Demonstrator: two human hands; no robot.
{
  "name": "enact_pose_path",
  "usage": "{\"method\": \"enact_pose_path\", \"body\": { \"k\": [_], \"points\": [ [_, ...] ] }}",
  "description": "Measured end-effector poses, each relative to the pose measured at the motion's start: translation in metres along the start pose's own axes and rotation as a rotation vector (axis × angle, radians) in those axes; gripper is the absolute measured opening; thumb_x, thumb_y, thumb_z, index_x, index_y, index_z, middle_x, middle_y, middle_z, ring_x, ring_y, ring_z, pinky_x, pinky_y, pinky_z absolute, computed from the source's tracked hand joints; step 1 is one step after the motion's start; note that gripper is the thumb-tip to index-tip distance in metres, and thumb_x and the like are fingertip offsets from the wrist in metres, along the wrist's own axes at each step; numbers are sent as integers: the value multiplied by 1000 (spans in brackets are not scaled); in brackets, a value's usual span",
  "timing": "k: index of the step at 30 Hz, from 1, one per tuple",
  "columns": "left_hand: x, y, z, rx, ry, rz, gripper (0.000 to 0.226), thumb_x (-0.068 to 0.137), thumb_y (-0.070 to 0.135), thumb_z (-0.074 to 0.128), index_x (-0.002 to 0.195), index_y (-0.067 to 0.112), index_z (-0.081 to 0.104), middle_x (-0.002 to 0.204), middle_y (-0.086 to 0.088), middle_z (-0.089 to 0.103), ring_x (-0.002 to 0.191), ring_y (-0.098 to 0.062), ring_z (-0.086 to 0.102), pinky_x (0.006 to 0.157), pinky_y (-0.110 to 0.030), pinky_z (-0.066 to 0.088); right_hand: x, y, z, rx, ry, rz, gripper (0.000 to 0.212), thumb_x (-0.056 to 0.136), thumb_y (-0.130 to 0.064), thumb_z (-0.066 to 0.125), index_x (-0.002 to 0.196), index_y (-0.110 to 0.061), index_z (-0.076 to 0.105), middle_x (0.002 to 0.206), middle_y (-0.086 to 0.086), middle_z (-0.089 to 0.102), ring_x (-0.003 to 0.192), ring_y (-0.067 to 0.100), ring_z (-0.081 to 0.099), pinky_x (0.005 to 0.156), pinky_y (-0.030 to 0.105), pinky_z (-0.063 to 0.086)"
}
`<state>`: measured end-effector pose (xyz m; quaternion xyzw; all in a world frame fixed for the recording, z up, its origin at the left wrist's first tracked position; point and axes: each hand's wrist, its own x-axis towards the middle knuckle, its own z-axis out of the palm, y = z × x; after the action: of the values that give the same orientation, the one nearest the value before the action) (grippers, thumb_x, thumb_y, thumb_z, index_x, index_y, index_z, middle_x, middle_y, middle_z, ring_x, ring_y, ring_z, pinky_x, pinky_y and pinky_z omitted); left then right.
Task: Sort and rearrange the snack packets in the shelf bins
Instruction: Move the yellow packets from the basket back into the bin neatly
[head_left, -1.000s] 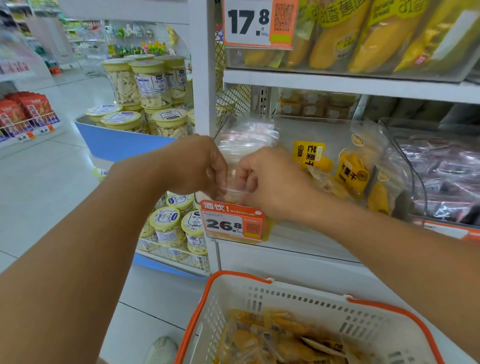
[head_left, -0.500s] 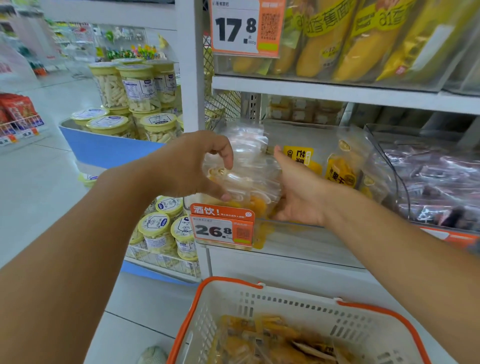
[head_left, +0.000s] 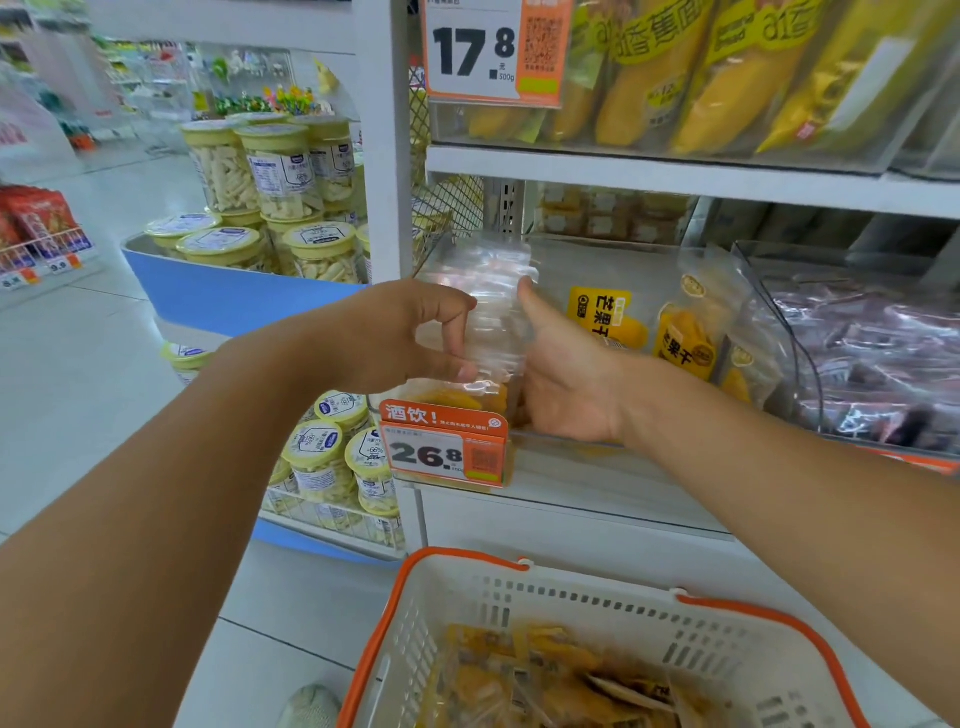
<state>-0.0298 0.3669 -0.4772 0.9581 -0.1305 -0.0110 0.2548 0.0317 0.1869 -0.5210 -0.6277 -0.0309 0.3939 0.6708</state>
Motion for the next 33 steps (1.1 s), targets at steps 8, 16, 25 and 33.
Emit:
{"method": "enact_pose_path", "body": {
  "k": [8,16,25,33],
  "points": [
    [5,36,6,107,183,-13,72,86,70,46,149,36,33,156,6,36,132,-16,45,103,-31,32,-12,-7,-23,-14,-32,57,106,79,-92,15,129,-11,63,123,18,69,111,30,66,106,43,46],
    [28,38,30,332,-75,-207,82,95,69,28,159,23,6,166,6,3,153,-13,0,123,-38,5,-2,-5,-4,191,17,56,98,75,-91,39,136,-15,56,133,10,63,120,30,63,111,44,42],
    [38,36,37,500,-150,-234,85,86,64,3,159,20,-3,166,-5,-13,152,-18,-15,124,-40,-4,15,-7,16,404,156,36,92,76,-92,38,128,-21,65,114,9,74,103,26,72,85,36,57],
    [38,35,46,585,-13,-164,93,91,49,55,159,16,2,167,-3,-3,154,-21,-1,125,-39,8,-12,-35,-52,0,465,-169,66,100,-59,42,142,-9,47,145,14,50,134,32,48,101,54,46]
  ]
}}
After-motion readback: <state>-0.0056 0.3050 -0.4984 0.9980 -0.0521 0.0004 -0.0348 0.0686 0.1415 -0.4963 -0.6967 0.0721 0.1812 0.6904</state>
